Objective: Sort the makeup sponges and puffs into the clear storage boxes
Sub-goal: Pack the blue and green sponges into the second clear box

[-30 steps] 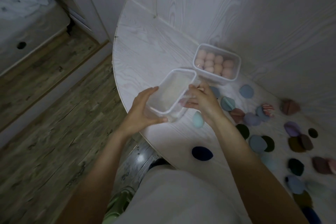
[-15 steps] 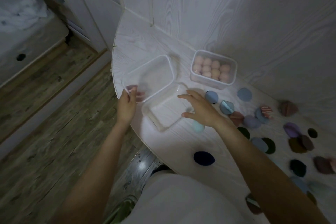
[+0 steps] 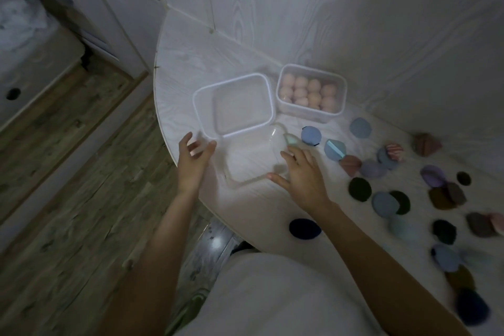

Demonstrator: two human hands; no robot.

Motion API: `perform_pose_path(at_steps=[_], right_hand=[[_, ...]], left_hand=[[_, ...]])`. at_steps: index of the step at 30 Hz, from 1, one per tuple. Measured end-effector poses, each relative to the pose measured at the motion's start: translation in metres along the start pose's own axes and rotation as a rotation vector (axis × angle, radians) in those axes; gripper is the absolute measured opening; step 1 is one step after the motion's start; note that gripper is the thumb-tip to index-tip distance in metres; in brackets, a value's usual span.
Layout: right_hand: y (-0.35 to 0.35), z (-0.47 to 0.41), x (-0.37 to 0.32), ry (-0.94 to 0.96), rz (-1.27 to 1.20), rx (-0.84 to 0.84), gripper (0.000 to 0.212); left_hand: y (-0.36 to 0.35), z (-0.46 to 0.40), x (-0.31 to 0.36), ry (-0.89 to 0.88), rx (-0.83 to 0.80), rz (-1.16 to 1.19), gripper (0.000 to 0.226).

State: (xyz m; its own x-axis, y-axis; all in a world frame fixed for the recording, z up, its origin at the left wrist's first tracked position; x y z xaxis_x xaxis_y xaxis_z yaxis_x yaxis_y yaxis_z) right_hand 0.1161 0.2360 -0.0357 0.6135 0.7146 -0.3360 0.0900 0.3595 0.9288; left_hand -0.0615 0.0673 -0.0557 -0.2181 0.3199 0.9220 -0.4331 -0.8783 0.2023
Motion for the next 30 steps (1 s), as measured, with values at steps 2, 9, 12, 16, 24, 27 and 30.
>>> perform_pose_path(at_steps=[2,9,12,16,24,27,30], right_hand=[[0.000,0.008,0.001,-0.036,-0.008,0.066,0.066],[0.000,0.019,0.016,-0.071,-0.100,0.093,0.063],[0.000,0.028,0.029,-0.116,-0.179,0.098,0.067],[0.001,0.036,0.046,-0.214,-0.223,0.107,0.058],[-0.009,0.025,0.036,-0.209,-0.182,0.018,0.051],[-0.009,0.025,0.040,-0.217,-0.182,0.058,0.034],[0.008,0.028,0.068,-0.336,-0.155,0.233,0.033]], left_hand=[[-0.005,0.022,-0.011,0.026,-0.082,-0.027,0.068],[-0.027,0.020,0.009,-0.165,-0.139,-0.208,0.047],[-0.040,0.004,0.020,-0.207,-0.174,-0.263,0.046],[-0.059,-0.014,0.024,-0.253,-0.247,-0.327,0.046],[-0.062,-0.022,0.026,-0.213,-0.281,-0.331,0.058],[-0.054,-0.020,0.020,-0.200,-0.266,-0.277,0.058],[-0.048,-0.018,0.020,-0.244,-0.253,-0.299,0.055]])
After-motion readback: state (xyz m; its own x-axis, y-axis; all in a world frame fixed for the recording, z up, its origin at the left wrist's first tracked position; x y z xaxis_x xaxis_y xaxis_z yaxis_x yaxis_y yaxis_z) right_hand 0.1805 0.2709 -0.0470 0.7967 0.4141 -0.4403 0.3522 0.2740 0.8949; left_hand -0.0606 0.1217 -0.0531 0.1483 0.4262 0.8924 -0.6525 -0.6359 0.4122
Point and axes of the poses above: each hand's wrist, its own z-axis away from the middle knuckle, its own y-axis out of the back of the hand, x = y × z, the point moved 5 cm from there along -z, towards the middle knuckle, and after that the axes turned 7 degrees about -y, right-handed, at the moved point
